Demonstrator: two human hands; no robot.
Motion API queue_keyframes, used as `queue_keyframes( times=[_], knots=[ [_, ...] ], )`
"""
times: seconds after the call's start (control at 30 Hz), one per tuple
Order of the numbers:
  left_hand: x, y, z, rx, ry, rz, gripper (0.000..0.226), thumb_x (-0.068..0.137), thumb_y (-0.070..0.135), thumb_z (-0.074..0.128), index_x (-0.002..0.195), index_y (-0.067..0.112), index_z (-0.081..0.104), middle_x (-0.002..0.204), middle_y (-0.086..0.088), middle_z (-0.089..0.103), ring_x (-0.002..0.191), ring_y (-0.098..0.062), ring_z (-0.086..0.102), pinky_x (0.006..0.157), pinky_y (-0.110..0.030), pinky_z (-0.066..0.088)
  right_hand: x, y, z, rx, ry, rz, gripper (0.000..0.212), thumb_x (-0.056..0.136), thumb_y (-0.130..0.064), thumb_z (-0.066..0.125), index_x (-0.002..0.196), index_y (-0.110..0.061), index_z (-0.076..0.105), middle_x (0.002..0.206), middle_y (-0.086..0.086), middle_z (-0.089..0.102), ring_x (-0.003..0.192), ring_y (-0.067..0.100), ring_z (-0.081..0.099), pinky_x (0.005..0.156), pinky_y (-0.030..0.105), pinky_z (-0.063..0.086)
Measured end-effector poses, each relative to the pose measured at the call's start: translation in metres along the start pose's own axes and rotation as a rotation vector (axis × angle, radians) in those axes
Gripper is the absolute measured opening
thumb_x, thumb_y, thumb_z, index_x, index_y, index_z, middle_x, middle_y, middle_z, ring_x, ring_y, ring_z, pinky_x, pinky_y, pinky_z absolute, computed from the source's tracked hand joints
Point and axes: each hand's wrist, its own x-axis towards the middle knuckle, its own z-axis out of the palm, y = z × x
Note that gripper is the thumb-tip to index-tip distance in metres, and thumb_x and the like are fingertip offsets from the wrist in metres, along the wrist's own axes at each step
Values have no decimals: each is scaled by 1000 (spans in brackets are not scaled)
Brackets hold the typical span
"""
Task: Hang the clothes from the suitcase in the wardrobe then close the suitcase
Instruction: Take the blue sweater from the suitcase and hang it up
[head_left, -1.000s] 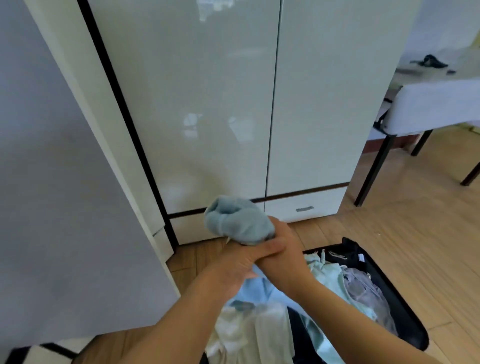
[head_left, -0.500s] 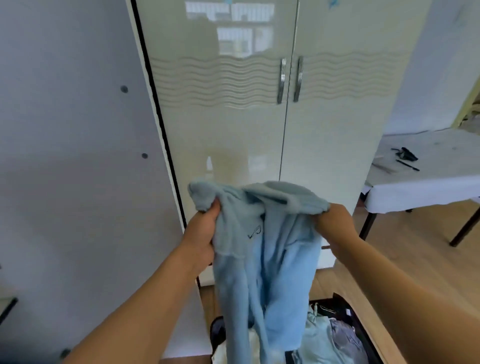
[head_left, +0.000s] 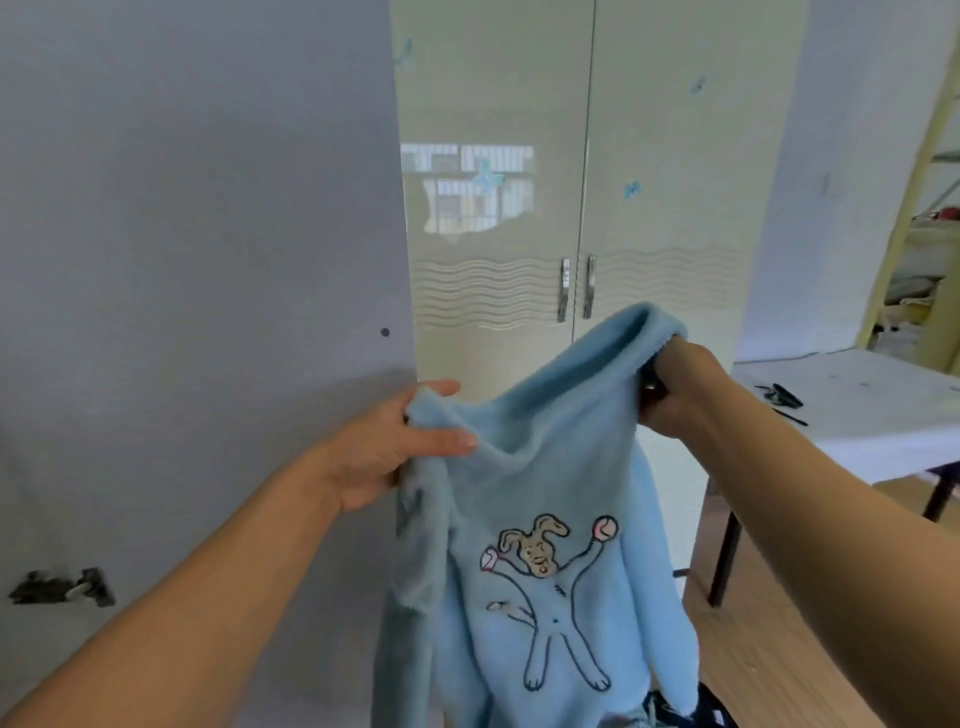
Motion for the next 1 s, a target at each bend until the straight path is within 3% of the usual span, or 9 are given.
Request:
queue_keyframes(
  times=[0.13,0.23,0.37,0.43,0.57,0.7,0.83,0.9,1.0],
  knots=[
    [-3,15,4,130,-67,-42,97,51,47,85,136,31,41,119,-1,61,109,-20,60,94,-35,50,-25,8,38,25,-66,9,13,93,-4,47,84,-1,56,74,10,57,68,20,56,64,31,52],
    [4,13,19,249,-71,-56,59,74,29,78,127,25,52,116,-2,65,107,-18,63,91,-35,53,-38,28,63,28,-143,44,21,96,-3,42,77,0,53,73,11,55,63,18,56,49,23,52],
    [20,-3,24,133,168,-80,8,90,13,61,87,16,66,87,-2,70,80,-18,64,65,-28,50,-48,42,68,213,-225,-39,20,94,-8,46,76,-4,53,74,9,53,62,17,55,54,22,51],
    [21,-6,28,-17,234,-86,15,93,12,57,81,16,65,79,-2,69,69,-15,63,58,-26,48,-57,47,63,8,-380,-151,7,88,-15,61,94,-12,60,83,5,64,73,16,64,65,24,55],
    [20,-5,33,-296,268,-96,15,92,2,54,89,10,67,78,-8,71,65,-19,68,58,-31,56,-48,68,56,-627,-492,-476,70,68,-15,83,128,-24,48,113,-1,63,103,14,63,88,32,55],
    [28,-12,17,-561,405,-195,9,87,0,58,94,-2,63,116,-26,63,90,-31,64,89,-46,51,-33,76,39,-883,-320,-416,43,68,-11,72,110,-13,63,104,5,67,96,23,63,86,39,54],
    [22,-8,16,-482,395,-272,14,87,-2,47,86,0,61,88,-20,63,77,-30,61,77,-41,53,-13,83,26,-1206,-63,-425,22,79,-3,47,95,-2,63,92,13,65,82,26,56,71,30,45],
    [10,-3,19,-299,297,-290,12,86,11,59,91,1,62,84,-16,65,77,-28,63,79,-41,52,-1,82,15,-906,18,-232,22,78,5,39,85,1,60,82,18,59,74,27,51,66,32,42],
    [-3,-11,24,391,177,-257,59,56,42,84,103,12,65,97,-6,71,89,-22,67,83,-38,55,2,77,11,-249,-91,192,25,76,14,33,72,-1,53,72,12,52,66,26,49,64,35,46]
  ],
)
